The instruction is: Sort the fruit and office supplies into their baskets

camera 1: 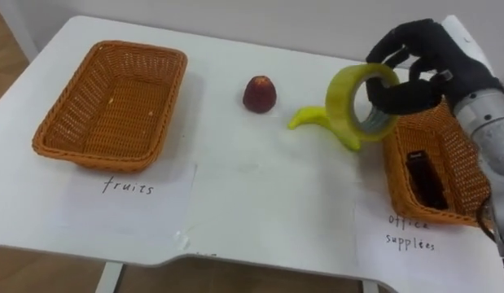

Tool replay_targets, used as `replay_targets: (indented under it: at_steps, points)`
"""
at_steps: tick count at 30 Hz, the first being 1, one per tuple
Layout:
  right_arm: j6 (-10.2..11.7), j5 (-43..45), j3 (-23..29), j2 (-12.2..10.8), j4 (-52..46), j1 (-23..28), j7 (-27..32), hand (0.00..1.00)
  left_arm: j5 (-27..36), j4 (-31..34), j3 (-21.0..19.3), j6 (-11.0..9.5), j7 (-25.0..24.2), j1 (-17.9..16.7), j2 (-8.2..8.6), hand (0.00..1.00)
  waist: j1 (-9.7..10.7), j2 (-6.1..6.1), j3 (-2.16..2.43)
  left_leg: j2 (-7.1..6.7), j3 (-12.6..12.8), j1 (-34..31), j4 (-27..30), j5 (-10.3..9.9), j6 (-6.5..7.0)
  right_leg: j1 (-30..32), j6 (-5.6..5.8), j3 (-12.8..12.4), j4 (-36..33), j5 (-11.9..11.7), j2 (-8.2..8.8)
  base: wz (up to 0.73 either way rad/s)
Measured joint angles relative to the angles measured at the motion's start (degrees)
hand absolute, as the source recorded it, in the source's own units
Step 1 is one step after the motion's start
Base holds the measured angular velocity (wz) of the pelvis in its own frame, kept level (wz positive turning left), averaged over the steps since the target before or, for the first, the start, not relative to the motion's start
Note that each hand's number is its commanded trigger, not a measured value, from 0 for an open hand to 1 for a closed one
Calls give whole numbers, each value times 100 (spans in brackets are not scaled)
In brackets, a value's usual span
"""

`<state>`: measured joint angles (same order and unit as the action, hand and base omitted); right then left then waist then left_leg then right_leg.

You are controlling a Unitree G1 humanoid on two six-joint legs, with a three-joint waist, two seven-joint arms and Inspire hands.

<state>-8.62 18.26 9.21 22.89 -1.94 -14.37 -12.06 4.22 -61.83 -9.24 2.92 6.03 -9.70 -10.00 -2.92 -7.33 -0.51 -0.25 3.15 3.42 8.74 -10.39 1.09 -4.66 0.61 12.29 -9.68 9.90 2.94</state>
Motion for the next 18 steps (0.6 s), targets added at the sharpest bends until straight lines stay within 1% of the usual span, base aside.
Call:
replay_targets:
  at_steps: [2, 4, 7, 8, 9, 10, 13, 16, 18]
  points:
    - [0, -43, 158, 3, 71, -1, 177, 100, -16, 9, -76, -5, 3, -33, -1, 0, 41, 8, 8, 12, 70, -5, -2, 0, 0, 40, 0, -68, -10, 0, -11, -15]
    - [4, -69, 166, 6, 116, -1, 264, 100, -16, 40, -130, -11, 4, -68, -1, 0, 98, 12, 20, 29, 143, -13, -2, -1, -1, 79, -1, -124, -13, -1, -20, -17]
    - [4, -230, 167, 8, 189, 0, 332, 100, -17, 48, -189, -11, 4, -92, -7, 0, 197, 28, 33, 40, 174, -4, -2, -1, -2, 89, -2, -151, -14, -1, -21, -7]
    - [45, -270, 167, 27, 301, -1, 408, 100, -14, 48, -189, -11, 2, -97, -9, 0, 242, 28, 50, 40, 174, 1, -2, -1, -2, 87, -2, -155, -16, -1, -21, -3]
    - [53, -316, 167, 43, 381, -2, 454, 100, -13, 49, -188, -11, 2, -94, -11, 0, 245, 22, 60, 40, 174, 4, -2, -1, -2, 85, -2, -159, -16, -1, -20, 0]
    - [50, -395, 168, 71, 559, -2, 538, 100, -13, 50, -188, -18, 2, -79, -12, 0, 258, 3, 80, 39, 184, 10, -1, -1, -2, 84, -2, -172, -18, -1, -22, -4]
    - [39, -419, 173, 105, 812, -2, 644, 100, -15, 46, -186, -30, 2, -104, -10, 0, 321, -30, 103, 38, 208, 13, -1, 0, -2, 85, -2, -236, -19, -1, -26, -3]
    - [47, -417, 264, 115, 980, -2, 705, 100, -65, 46, -190, -30, 2, -127, -8, 0, 419, -34, 105, 43, 212, 13, -4, -1, -2, 85, -2, -252, -24, -1, -28, -1]
    - [47, -423, 345, 157, 1163, -2, 726, 100, -159, 47, -188, -30, 2, -142, -6, 0, 425, -38, 104, 42, 229, 28, -6, -2, -2, 81, -4, -270, -33, -2, -33, -4]
